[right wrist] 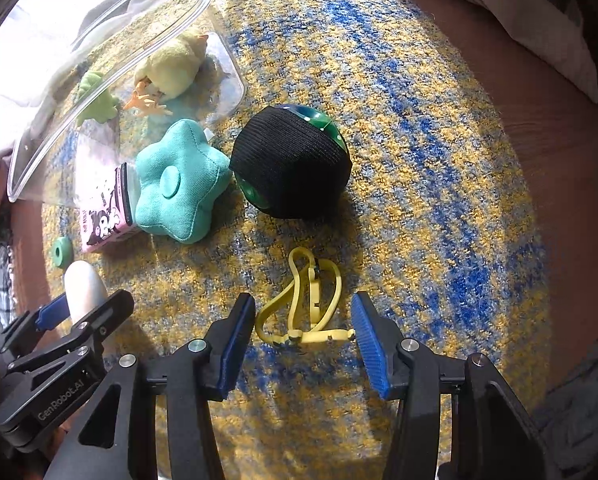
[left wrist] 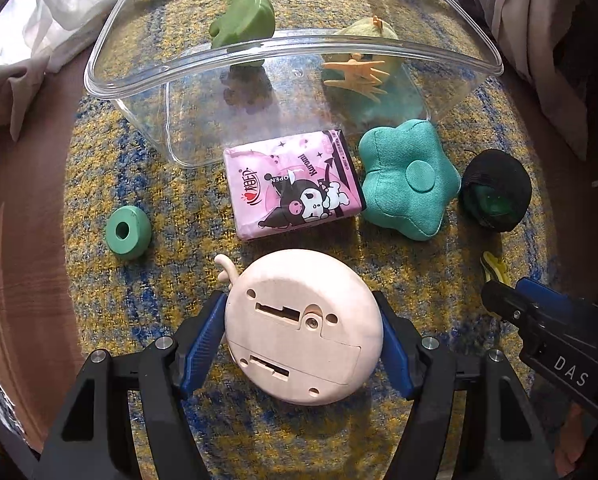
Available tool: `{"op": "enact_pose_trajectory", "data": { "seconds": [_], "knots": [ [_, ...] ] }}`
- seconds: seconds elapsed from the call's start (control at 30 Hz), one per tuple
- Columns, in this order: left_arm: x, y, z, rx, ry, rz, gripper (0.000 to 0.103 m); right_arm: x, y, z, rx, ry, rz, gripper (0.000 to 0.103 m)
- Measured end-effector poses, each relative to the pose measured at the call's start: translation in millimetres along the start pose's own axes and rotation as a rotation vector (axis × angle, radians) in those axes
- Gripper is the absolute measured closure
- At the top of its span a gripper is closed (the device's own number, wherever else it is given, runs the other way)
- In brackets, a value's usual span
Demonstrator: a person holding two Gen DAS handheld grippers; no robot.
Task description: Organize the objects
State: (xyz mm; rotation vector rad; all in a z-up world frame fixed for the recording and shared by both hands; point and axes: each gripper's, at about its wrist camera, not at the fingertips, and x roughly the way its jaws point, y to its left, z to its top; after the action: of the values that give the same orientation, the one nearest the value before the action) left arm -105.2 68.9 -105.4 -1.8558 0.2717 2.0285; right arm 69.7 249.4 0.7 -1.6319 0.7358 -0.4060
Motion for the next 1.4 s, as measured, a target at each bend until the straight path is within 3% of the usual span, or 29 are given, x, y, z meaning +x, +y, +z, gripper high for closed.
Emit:
{"op": "enact_pose_trajectory", "data": {
  "seconds": [0.2, 0.43, 1.1, 1.17, 1.27, 1.33, 1.4],
  "knots": [
    [-18.5, 10.7, 8.6, -0.020, -0.033, -0.011, 0.033, -16.6, 10.5, 1.1, -0.031, -0.017, 0.017, 0.053],
    [-29.9, 14.1, -8.5, -0.052, -0.075, -0.016, 0.033, -41.4, 10.4, -15.1, -0.078, -0.036, 0.038, 0.053],
    [-71.7, 23.0, 2.8, -0.109, -0.184, -0.012, 0.033, -71.6, 54.1, 9.4, -0.145, -0.097, 0.113, 0.053],
    [-76.7, 24.8, 3.5, -0.114, -0.194, -0.007, 0.033, -74.4, 55.8, 11.5, -0.149, -0.097, 0.128, 0.064],
    [-81.6, 26.7, 6.6, -0.120, -0.206, -0.010, 0.033, -76.9, 60.0, 16.2, -0.157, -0.109, 0.133, 0.065],
    [-82.5, 27.1, 9.3, -0.120, -0.211, 0.000, 0.033, -73.9, 62.3, 20.9, -0.162, -0.101, 0.140, 0.080],
    [-82.6, 28.3, 10.6, -0.126, -0.211, 0.000, 0.033, -68.8, 61.6, 23.5, -0.148, -0.070, 0.146, 0.081]
  ]
}}
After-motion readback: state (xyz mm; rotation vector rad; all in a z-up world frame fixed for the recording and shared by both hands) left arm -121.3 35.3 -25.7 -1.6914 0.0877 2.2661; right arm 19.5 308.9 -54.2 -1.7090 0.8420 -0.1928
